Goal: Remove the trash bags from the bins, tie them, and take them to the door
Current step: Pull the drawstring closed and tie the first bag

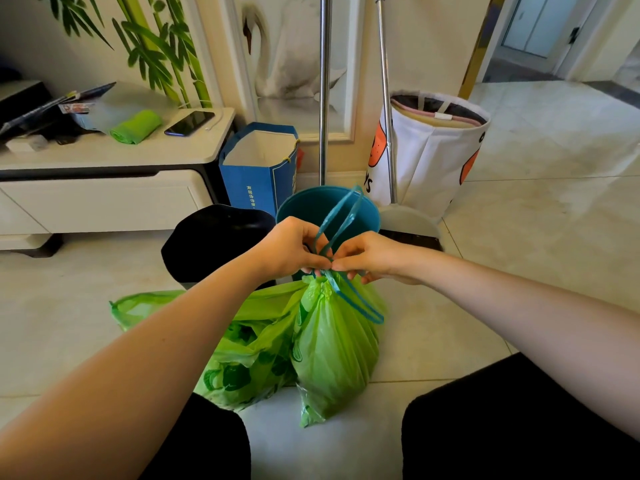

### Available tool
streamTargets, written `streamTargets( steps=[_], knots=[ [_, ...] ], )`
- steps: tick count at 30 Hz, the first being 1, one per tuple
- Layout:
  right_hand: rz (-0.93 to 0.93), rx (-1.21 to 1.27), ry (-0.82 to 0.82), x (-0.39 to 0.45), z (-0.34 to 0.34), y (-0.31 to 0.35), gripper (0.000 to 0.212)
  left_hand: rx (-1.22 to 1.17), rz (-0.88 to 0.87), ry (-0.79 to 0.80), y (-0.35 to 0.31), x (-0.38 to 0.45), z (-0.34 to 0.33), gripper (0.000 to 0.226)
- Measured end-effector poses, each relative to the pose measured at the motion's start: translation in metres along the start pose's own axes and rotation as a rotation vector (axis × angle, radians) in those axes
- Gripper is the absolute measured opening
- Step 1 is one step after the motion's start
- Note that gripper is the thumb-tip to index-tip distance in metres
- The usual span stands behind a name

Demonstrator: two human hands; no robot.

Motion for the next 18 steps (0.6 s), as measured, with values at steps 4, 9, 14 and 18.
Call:
streamTargets(
  steps=[4, 9, 14, 18],
  knots=[
    [-0.045, 0.09, 0.036, -0.001, -0.004, -0.004, 0.009, 0.057, -0.003, -0.004, 0.0, 0.001, 0.0, 0.012],
    [0.004, 0.102, 0.077, -0.001, -0.01, -0.006, 0.017, 0.07, -0.024, 0.03, -0.001, -0.003, 0.005, 0.017],
    [0.014, 0.029, 0.083, 0.002, -0.017, -0.004, 0.013, 0.045, 0.003, 0.057, 0.007, -0.003, 0.006, 0.016],
    [-0.015, 0.042, 0.14, 0.001, -0.017, -0.003, 0.006, 0.096, -0.021, 0.132, 0.006, -0.006, 0.004, 0.01]
  ],
)
Point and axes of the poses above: each hand's wrist, its own x-axis towards the middle knuckle, its own z-axis out of the back of the hand, y = z × x, the point moved 5 cm from there along x, towards the middle knuckle, and after that the axes turned 1 degree about -x, right-handed, at the moved point
